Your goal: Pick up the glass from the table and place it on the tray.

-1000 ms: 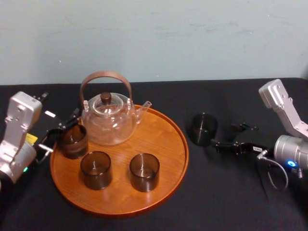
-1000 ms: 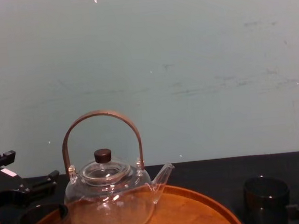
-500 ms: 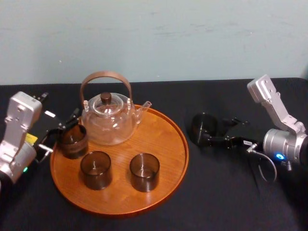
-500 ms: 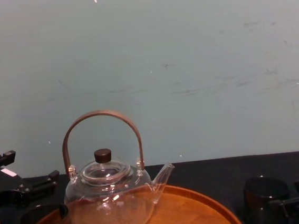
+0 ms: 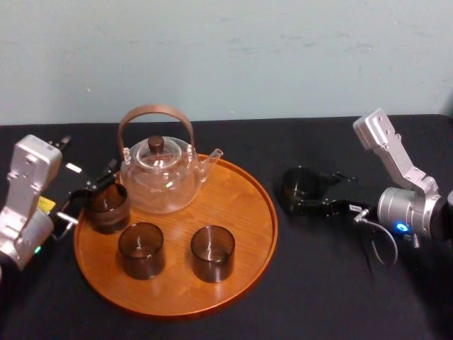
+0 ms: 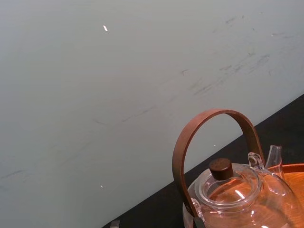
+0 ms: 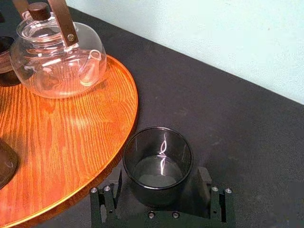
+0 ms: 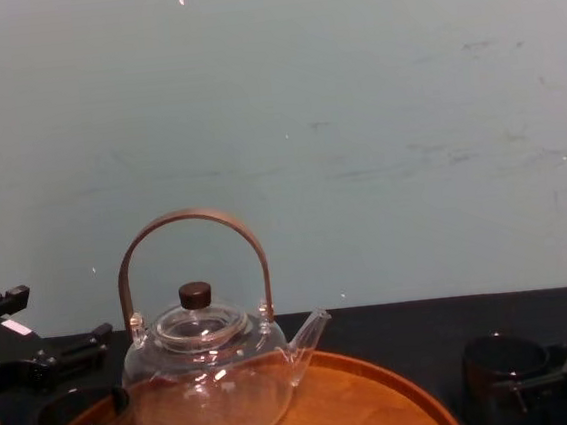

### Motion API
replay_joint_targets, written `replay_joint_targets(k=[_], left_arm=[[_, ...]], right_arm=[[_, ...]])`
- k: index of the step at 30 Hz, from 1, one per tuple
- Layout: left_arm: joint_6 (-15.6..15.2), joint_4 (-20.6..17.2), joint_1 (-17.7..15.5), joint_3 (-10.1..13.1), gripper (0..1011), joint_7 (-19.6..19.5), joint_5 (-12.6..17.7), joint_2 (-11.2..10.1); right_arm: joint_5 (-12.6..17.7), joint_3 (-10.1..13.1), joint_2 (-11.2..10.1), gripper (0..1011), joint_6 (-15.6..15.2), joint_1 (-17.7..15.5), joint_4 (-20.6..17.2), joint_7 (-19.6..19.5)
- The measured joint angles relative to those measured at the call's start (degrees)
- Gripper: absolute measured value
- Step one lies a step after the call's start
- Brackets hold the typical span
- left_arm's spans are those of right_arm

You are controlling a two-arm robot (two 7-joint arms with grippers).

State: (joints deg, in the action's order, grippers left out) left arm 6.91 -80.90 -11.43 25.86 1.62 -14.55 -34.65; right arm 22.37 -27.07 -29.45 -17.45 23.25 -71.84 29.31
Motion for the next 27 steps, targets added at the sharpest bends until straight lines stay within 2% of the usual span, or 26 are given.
replay_joint_targets(k=[27], left_arm=[[0.0, 0.0, 0.0, 0.0, 1001, 0.0, 0.0, 0.0]], right_arm=[[-1.7, -0.7, 2.2, 1003, 0.6, 2.2, 2.7, 0.7]])
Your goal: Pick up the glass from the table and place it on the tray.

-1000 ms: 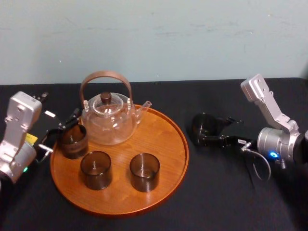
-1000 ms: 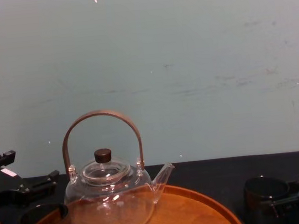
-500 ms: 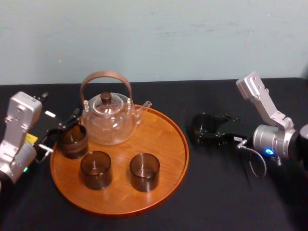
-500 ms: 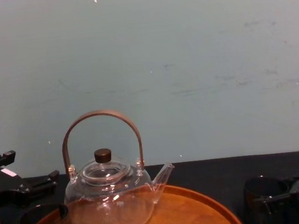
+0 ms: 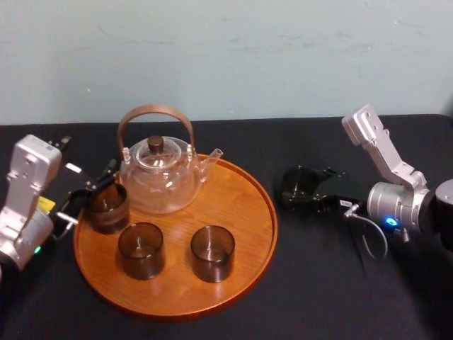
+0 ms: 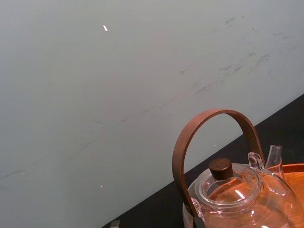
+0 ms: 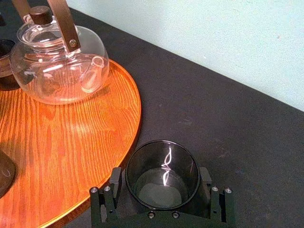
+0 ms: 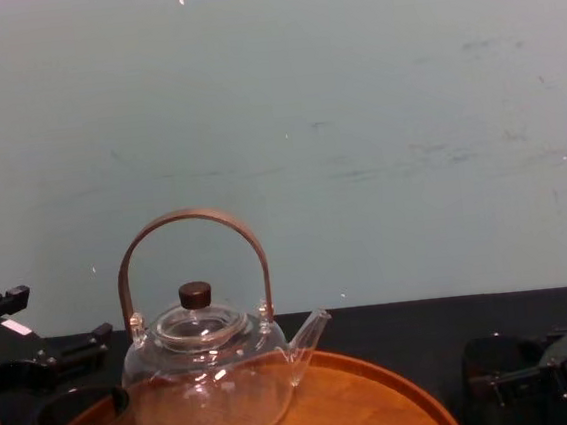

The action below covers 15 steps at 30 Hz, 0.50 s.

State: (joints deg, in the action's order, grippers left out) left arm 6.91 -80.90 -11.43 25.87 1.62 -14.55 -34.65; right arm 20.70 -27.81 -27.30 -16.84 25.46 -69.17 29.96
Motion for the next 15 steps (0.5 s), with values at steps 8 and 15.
replay_joint_targets(k=[8, 15], left_arm=[[0.0, 0.0, 0.0, 0.0, 1001, 0.0, 0.0, 0.0], [0.0, 0.0, 0.0, 0.0, 1001, 0.0, 0.0, 0.0]], right_arm=[[0.0, 0.0, 0.0, 994, 0.0, 0.0, 0.0, 0.0], [0.1, 0.0, -0.1, 900, 0.0, 0.0, -0.1, 0.0]])
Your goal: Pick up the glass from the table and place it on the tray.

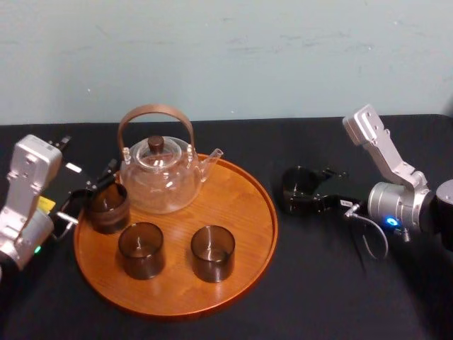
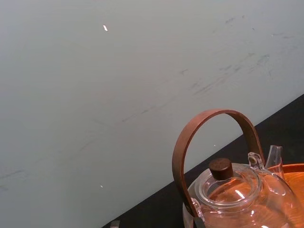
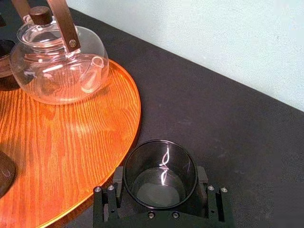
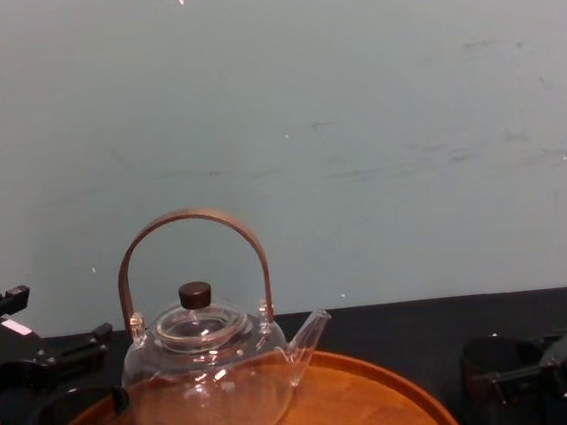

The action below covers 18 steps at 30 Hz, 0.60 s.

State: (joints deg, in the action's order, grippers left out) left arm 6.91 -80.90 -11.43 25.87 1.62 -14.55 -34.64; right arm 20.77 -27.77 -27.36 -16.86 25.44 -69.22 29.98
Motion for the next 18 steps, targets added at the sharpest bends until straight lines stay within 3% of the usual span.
replay_joint_targets(k=[18], left_arm=[[0.0, 0.0, 0.0, 0.0, 1001, 0.0, 0.0, 0.0]], right_arm=[[0.3, 0.2, -0.2, 900, 0.0, -0.3, -0.3, 0.1]])
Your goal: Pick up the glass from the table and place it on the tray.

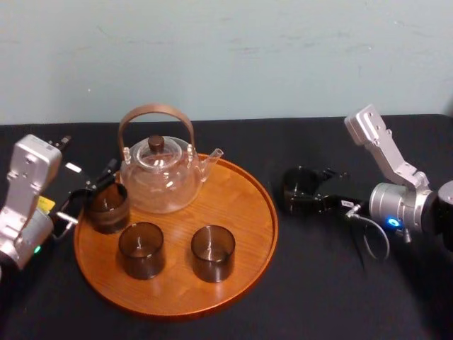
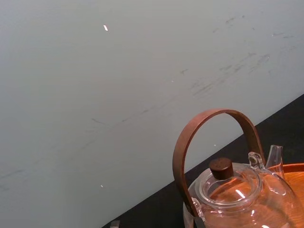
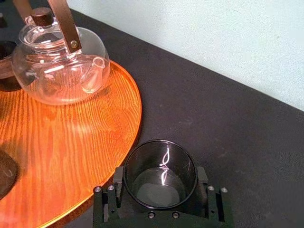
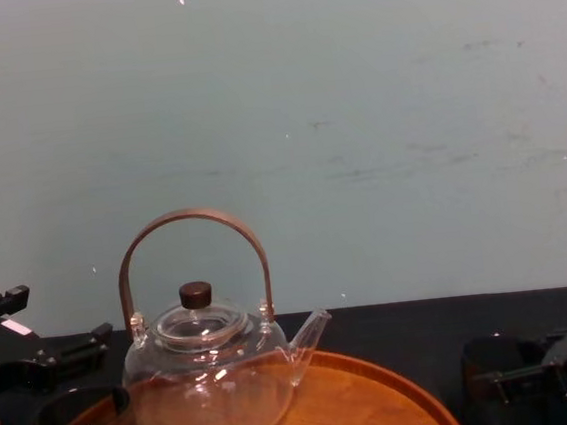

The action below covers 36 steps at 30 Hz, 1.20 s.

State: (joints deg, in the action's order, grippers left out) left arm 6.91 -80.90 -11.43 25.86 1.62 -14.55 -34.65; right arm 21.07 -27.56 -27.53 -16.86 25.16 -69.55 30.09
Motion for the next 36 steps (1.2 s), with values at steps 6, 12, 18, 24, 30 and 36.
replay_joint_targets(k=[6, 12, 18, 24, 30, 36], left_arm=[[0.0, 0.0, 0.0, 0.0, 1001, 0.0, 0.0, 0.0], [0.0, 0.0, 0.0, 0.0, 1001, 0.0, 0.0, 0.0], [0.0, 0.0, 0.0, 0.0, 1002, 0.0, 0.0, 0.0], [0.0, 0.0, 0.0, 0.0, 1001, 0.0, 0.0, 0.0], [0.0, 0.0, 0.0, 0.0, 1001, 0.0, 0.0, 0.0], [0.0, 0.0, 0.0, 0.0, 1001, 0.0, 0.0, 0.0]], right_arm=[[1.3, 1.1, -1.5, 901, -0.1, -1.4, -2.5, 0.8], [2.2, 1.8, -3.3, 901, -0.3, -2.2, -5.5, 1.2], [2.5, 2.0, -4.3, 900, 0.7, -1.4, -7.2, 1.7], [2.2, 0.7, -3.6, 900, 2.2, 0.7, -6.5, 3.2], [1.8, -1.1, -2.4, 901, 3.3, 2.8, -5.4, 4.6], [1.4, -3.3, -0.9, 901, 4.3, 4.9, -3.7, 6.2]])
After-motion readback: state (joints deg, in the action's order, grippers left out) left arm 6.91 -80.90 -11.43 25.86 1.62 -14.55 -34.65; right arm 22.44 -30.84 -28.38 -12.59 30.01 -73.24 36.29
